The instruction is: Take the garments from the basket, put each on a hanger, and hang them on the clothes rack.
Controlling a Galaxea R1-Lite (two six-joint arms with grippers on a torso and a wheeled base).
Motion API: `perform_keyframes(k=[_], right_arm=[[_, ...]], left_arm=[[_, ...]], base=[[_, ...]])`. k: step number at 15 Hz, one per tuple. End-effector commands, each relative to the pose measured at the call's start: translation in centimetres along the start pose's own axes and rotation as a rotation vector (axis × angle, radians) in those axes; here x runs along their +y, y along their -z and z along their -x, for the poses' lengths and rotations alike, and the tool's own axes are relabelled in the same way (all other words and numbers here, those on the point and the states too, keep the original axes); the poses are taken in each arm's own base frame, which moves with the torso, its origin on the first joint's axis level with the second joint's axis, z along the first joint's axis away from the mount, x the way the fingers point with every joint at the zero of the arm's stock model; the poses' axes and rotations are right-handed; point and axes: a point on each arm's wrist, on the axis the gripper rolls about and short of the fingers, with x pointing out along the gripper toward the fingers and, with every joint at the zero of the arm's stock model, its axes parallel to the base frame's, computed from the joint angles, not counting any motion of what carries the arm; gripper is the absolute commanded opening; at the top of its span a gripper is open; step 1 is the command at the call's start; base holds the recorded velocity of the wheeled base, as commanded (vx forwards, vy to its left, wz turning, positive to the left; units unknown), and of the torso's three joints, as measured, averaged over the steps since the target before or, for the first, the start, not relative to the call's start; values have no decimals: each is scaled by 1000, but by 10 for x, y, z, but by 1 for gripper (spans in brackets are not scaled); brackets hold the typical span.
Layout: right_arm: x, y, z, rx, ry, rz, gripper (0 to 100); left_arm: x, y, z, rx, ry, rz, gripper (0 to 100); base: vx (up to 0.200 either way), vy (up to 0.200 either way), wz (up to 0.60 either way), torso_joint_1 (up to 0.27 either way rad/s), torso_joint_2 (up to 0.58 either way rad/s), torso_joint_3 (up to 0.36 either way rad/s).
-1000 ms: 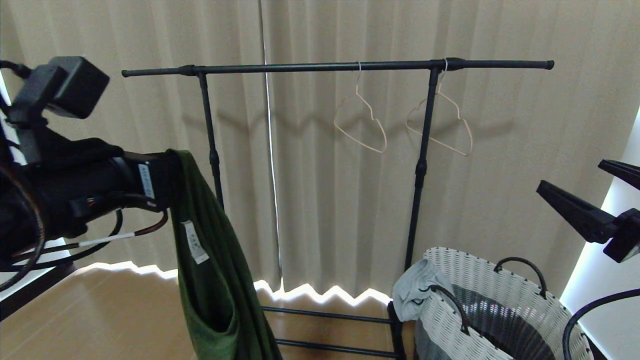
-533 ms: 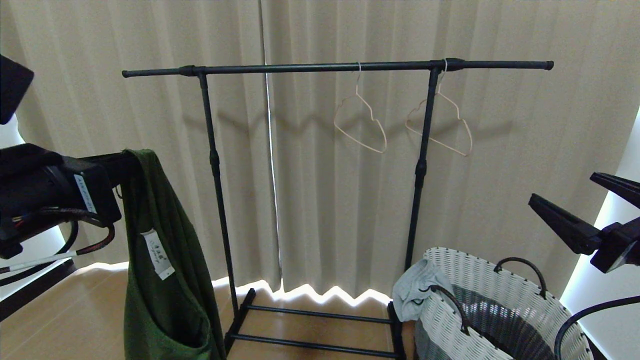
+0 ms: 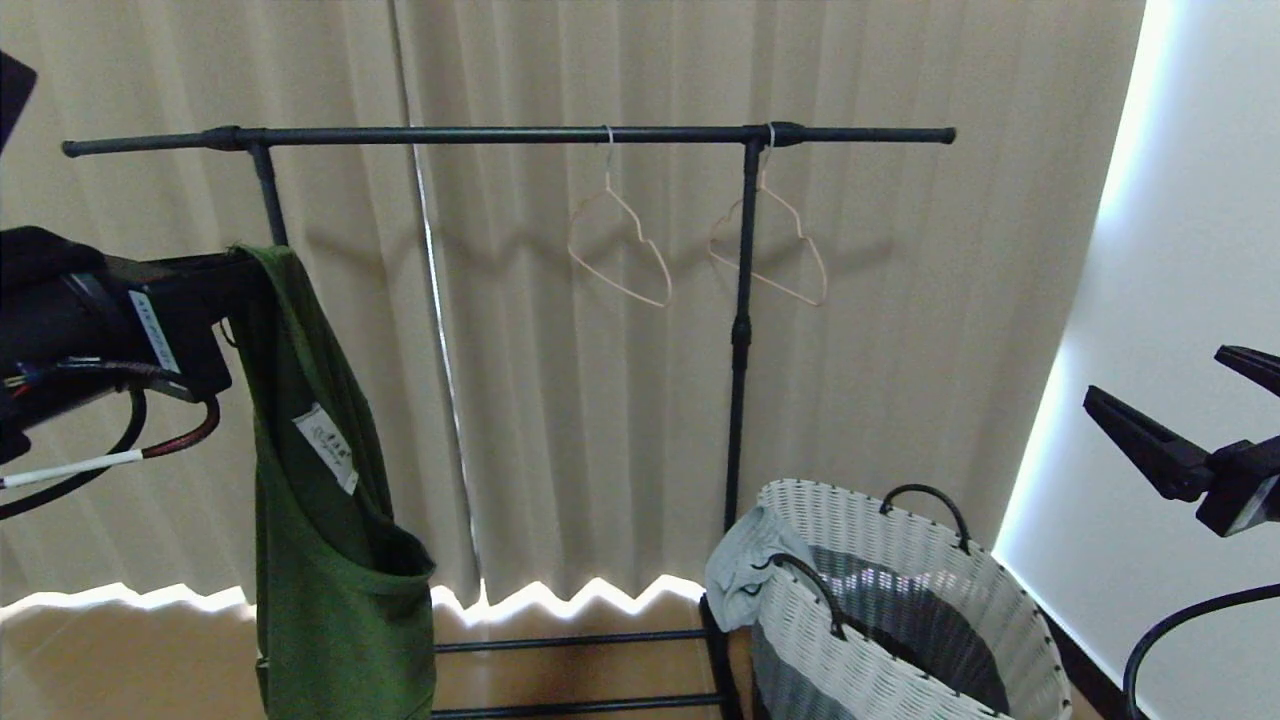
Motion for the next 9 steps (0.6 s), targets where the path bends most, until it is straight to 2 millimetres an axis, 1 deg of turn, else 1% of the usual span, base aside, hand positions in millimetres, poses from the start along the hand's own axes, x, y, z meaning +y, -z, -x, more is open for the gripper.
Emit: perform_keyframes(k=[1, 2, 3, 6, 9], right_arm=[[-1, 0, 1, 1, 5, 0, 100], [-1, 0, 1, 1, 5, 0, 100], [-4, 6, 1, 22, 27, 17, 100], [-4, 5, 2, 19, 25, 25, 100], [1, 7, 1, 30, -10, 26, 100]], left_arm=[[0, 1, -3, 9, 2, -5, 0], [0, 1, -3, 9, 2, -5, 0], [0, 1, -2, 6, 0, -6, 0], [0, 0, 0, 2, 1, -43, 0], [0, -1, 6, -11, 1, -72, 0]], base=[[0, 0, 0, 0, 0, 0], [0, 0, 0, 0, 0, 0], [0, 0, 0, 0, 0, 0], [0, 0, 0, 0, 0, 0], [0, 0, 0, 0, 0, 0]])
